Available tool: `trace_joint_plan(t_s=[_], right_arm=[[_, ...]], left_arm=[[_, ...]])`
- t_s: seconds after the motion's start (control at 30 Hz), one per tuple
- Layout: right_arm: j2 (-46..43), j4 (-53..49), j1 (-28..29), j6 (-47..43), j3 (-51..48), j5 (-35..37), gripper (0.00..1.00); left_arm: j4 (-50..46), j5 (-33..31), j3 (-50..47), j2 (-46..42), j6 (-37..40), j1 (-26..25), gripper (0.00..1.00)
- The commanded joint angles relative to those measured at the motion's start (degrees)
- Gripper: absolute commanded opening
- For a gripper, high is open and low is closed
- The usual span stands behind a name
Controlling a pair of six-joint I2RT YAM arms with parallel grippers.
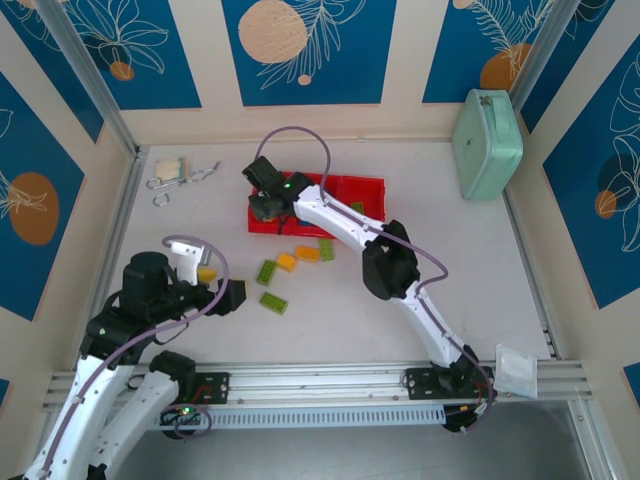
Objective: Sort the legos into containers by color
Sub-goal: Place the lego in the container.
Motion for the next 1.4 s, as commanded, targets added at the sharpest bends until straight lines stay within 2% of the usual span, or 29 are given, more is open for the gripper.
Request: trace_joint_plan(t_s=[0.0,0.13,0.23,0.3,0.5,0.63,0.9,1.2,1.37], right_arm=[[2.59,-3.8,-0.88,-1.18,5.2,1.71,0.3],[4.29,-4.11,-1.45,-1.29,6.17,1.91,0.31],[4.7,-4.49,-1.71,-1.13,6.09,2.41,0.36],[4.91,-4.99,-1.72,-0.91,6.15,2.99,0.44],[3.89,-7.01,-1.39,0.23,6.82,3.28,0.76],[1.9,-8.22,-1.19,1.4,7.13,2.77,0.85],[-5.11,-7.59,-0.6,0.79,1.11,-2.84,0.88],[-19.41,6.91,-1.01,-13.88,-27.18,-13.79,0.88],[-21.04,6.47,-0.8,-21.55,-34.25,-20.96,0.84]], left_arm=[[0.16,0.22,0.09,-0.66,-0.26,0.79,0.99],[0.15,0.32,0.05,-0.77,-0.25,0.97,0.99],[0.25,0.55,0.05,-0.53,-0.25,1.12,0.99],[0.27,0.67,0.06,-0.4,-0.16,1.34,0.99],[0.33,0.76,0.05,-0.17,-0.19,1.69,1.0],[0.26,1.01,0.05,0.54,-0.22,2.04,0.99],[0.14,0.96,0.14,1.72,-0.17,2.13,0.99],[0.11,0.87,0.14,2.46,-0.25,2.55,0.99],[-0.1,0.67,0.23,3.05,-0.28,2.81,0.99]])
